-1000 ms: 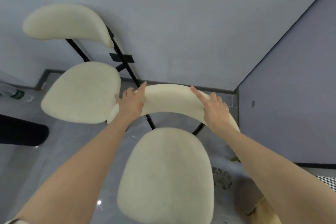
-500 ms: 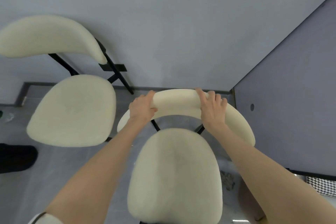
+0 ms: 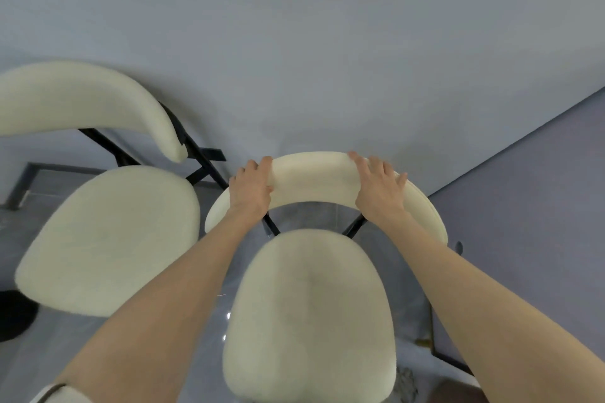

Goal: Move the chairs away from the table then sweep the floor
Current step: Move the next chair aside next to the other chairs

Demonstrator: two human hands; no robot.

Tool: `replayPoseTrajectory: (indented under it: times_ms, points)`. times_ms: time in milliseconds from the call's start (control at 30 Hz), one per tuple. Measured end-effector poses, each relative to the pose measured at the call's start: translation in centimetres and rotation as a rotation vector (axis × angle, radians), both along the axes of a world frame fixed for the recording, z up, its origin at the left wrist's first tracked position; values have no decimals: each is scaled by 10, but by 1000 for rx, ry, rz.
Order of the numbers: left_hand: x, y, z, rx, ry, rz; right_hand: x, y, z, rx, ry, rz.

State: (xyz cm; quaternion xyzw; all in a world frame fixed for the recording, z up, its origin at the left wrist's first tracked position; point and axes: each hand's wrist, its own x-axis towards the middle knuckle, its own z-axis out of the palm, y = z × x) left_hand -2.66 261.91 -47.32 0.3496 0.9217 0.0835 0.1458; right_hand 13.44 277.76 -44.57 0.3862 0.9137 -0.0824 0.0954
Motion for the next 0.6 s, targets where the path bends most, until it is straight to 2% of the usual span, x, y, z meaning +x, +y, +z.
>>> replayPoseTrajectory:
  times_ms: [400,600]
  points:
    - [-61,81,4,11,3,63,-65,75,-15,112,110,-20]
    - [-83,105,8,102,37,106,-70,95,-17,35,103,34]
